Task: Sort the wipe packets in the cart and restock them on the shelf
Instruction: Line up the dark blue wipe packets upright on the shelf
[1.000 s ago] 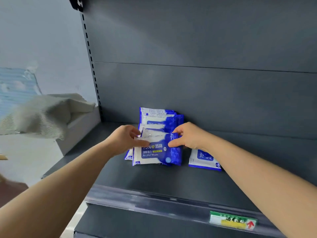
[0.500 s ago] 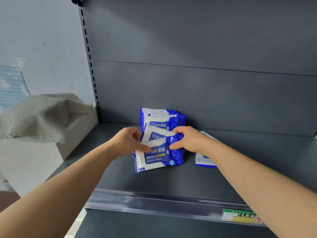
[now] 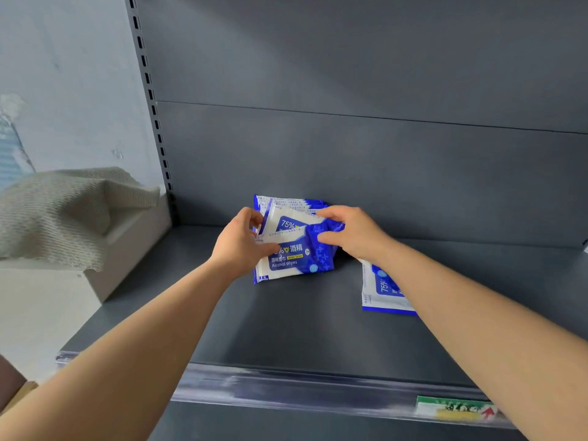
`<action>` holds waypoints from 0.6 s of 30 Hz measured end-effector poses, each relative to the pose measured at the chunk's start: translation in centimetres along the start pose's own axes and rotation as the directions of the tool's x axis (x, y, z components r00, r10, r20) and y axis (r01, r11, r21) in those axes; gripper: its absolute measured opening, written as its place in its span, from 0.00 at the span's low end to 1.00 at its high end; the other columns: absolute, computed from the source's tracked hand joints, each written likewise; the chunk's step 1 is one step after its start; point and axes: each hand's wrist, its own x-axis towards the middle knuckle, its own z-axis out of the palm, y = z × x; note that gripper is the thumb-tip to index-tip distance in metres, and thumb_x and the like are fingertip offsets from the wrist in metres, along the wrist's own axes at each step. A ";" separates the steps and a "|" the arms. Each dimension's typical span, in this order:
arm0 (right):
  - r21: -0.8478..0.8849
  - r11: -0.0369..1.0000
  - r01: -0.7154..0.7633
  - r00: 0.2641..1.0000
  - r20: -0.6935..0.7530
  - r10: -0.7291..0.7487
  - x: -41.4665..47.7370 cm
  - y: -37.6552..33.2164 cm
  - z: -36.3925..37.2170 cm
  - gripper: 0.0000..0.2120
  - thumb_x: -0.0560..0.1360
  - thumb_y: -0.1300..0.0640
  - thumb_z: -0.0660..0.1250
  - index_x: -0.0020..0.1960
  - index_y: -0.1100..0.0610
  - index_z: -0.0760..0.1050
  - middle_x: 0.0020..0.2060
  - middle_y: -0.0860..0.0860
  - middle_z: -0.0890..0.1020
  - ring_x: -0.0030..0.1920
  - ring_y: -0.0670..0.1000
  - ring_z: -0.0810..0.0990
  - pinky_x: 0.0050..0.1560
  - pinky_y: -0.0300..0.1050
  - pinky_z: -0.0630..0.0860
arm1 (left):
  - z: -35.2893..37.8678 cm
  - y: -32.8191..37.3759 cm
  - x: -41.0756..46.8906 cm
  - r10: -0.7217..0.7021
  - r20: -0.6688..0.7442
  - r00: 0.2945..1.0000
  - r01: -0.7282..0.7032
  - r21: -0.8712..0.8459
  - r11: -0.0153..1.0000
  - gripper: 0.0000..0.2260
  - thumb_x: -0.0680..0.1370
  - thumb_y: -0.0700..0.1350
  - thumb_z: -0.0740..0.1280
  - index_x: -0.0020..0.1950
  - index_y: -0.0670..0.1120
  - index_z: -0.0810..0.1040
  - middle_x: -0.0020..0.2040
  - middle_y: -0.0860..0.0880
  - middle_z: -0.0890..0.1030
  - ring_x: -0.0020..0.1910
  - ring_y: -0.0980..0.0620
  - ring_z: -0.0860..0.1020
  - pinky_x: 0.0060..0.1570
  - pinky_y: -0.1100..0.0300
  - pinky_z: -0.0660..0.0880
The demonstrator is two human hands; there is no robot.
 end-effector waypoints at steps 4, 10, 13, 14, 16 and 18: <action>-0.155 0.973 -0.173 0.983 -0.086 0.162 -1.0 1.9 -2.8 0.19 0.74 0.56 0.69 0.61 0.63 0.75 0.59 0.58 0.80 0.59 0.57 0.78 0.62 0.53 0.73 | 0.8 -0.2 0.1 0.009 -0.011 1.000 -0.009 0.060 0.998 0.29 0.67 0.49 0.77 0.63 0.50 0.68 0.58 0.52 0.74 0.52 0.51 0.76 0.51 0.52 0.76; -0.231 0.882 -0.410 0.912 -0.107 0.396 -3.8 4.4 -4.3 0.22 0.70 0.55 0.74 0.59 0.64 0.74 0.53 0.60 0.80 0.49 0.59 0.80 0.49 0.48 0.75 | 1.7 0.6 -0.9 0.071 -0.083 0.994 -0.051 0.218 0.975 0.22 0.71 0.47 0.72 0.62 0.52 0.67 0.59 0.49 0.67 0.48 0.45 0.76 0.45 0.54 0.74; -0.156 0.902 -0.402 0.912 -0.155 0.379 -4.2 4.1 -4.7 0.29 0.68 0.58 0.77 0.66 0.60 0.71 0.60 0.56 0.78 0.56 0.55 0.79 0.55 0.47 0.76 | 2.3 1.0 -1.2 0.156 -0.018 0.988 -0.144 0.290 0.946 0.08 0.75 0.41 0.65 0.51 0.52 0.77 0.53 0.50 0.75 0.44 0.48 0.76 0.42 0.58 0.73; -0.145 0.903 -0.405 0.908 -0.179 0.379 -4.3 3.8 -4.9 0.27 0.67 0.59 0.77 0.64 0.60 0.73 0.59 0.56 0.79 0.55 0.56 0.80 0.55 0.48 0.77 | 2.4 1.0 -1.2 0.171 0.002 0.985 -0.164 0.289 0.943 0.08 0.76 0.40 0.65 0.50 0.51 0.81 0.52 0.50 0.76 0.44 0.50 0.76 0.43 0.59 0.72; -0.112 0.913 -0.392 0.903 -0.234 0.359 -4.4 3.3 -5.6 0.17 0.66 0.62 0.76 0.54 0.63 0.78 0.51 0.58 0.83 0.51 0.57 0.82 0.52 0.52 0.78 | 2.3 1.1 -1.3 0.165 0.038 0.986 -0.169 0.239 0.956 0.09 0.76 0.39 0.65 0.50 0.48 0.83 0.49 0.50 0.77 0.44 0.52 0.76 0.44 0.61 0.72; -0.064 0.936 -0.345 0.898 -0.314 0.309 -4.5 2.5 -6.3 0.12 0.66 0.64 0.75 0.49 0.65 0.80 0.47 0.60 0.83 0.48 0.58 0.82 0.51 0.52 0.78 | 1.9 0.9 -1.3 0.147 0.089 0.985 -0.160 0.166 0.973 0.10 0.76 0.39 0.64 0.49 0.48 0.84 0.48 0.51 0.77 0.44 0.51 0.78 0.46 0.59 0.76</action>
